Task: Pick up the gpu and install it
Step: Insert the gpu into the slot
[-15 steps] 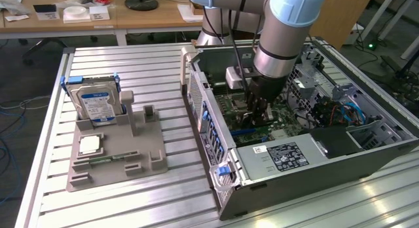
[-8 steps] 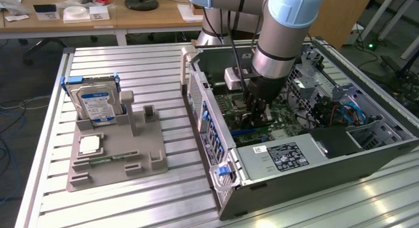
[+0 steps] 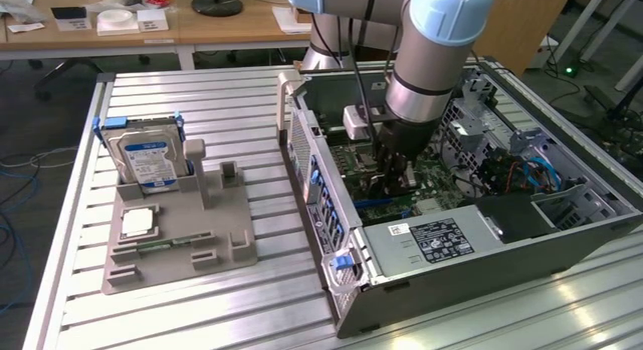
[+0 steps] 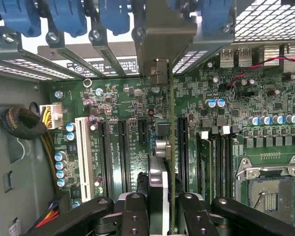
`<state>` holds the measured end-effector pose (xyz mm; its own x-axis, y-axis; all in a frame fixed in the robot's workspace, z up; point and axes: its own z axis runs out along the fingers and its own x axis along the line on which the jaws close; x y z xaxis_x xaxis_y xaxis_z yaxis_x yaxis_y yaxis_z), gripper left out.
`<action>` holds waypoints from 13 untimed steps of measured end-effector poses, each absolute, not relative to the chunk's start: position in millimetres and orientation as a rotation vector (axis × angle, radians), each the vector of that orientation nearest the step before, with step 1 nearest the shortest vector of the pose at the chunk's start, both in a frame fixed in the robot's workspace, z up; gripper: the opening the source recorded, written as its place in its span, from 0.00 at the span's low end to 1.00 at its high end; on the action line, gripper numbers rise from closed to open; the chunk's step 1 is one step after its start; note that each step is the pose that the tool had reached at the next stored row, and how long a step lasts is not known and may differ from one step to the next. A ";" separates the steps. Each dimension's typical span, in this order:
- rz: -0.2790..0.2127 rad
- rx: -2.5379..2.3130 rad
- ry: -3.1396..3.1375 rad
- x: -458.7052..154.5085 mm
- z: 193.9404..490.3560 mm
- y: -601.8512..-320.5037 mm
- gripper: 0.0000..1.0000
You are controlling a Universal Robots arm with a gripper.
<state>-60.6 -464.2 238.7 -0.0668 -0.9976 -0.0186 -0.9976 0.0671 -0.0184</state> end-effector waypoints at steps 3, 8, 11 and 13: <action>-0.001 -2.128 2.275 -60.9 237.5 -464.1 0.28; -0.001 -2.128 2.275 -61.1 234.5 -464.2 0.28; 0.000 -2.128 2.275 -61.1 232.9 -464.2 0.28; 0.000 -2.127 2.275 -61.1 232.0 -464.2 0.28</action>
<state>-61.1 -464.2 232.0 -0.0668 -0.9976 -0.0194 -0.9976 0.0671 -0.0184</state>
